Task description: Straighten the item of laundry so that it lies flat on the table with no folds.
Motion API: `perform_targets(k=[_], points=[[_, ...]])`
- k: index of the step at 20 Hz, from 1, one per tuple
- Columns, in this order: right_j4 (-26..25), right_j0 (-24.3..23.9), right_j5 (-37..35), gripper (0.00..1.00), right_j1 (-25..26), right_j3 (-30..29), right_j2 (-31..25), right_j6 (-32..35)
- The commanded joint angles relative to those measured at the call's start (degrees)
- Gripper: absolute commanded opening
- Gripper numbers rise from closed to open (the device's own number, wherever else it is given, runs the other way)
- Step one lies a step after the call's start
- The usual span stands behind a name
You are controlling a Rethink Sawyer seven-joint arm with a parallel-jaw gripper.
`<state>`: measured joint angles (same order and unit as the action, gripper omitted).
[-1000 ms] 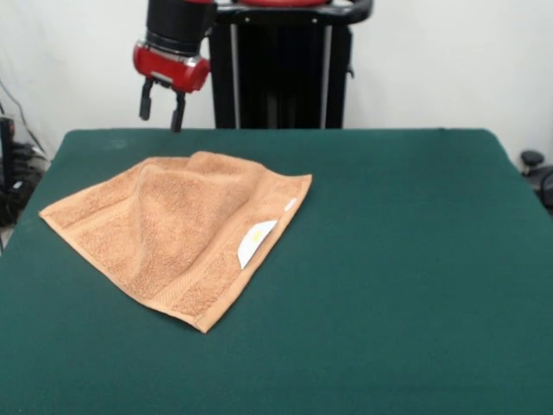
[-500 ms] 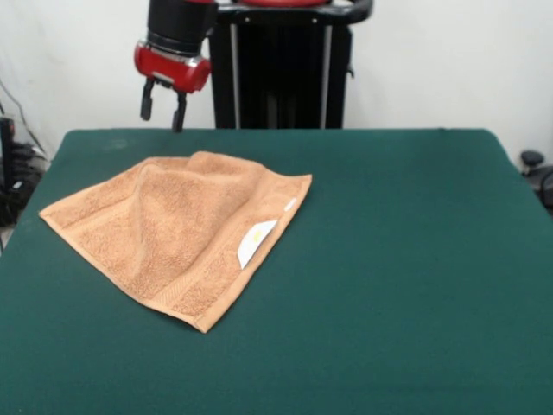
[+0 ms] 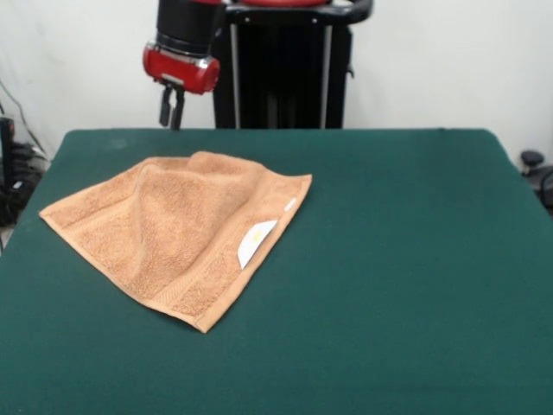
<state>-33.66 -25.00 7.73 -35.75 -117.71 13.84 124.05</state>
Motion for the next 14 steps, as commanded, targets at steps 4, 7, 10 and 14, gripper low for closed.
perform_targets(k=[4,7,10,14], points=[[0.09,1.88,-5.1,0.0,0.79,-0.39,-4.76,3.1],[0.67,2.4,-5.19,0.0,1.2,-0.03,-4.91,3.44],[1.83,3.43,-5.75,0.0,1.59,0.98,-5.27,3.87],[3.54,5.19,-5.95,0.0,2.15,1.94,-5.05,4.96]])
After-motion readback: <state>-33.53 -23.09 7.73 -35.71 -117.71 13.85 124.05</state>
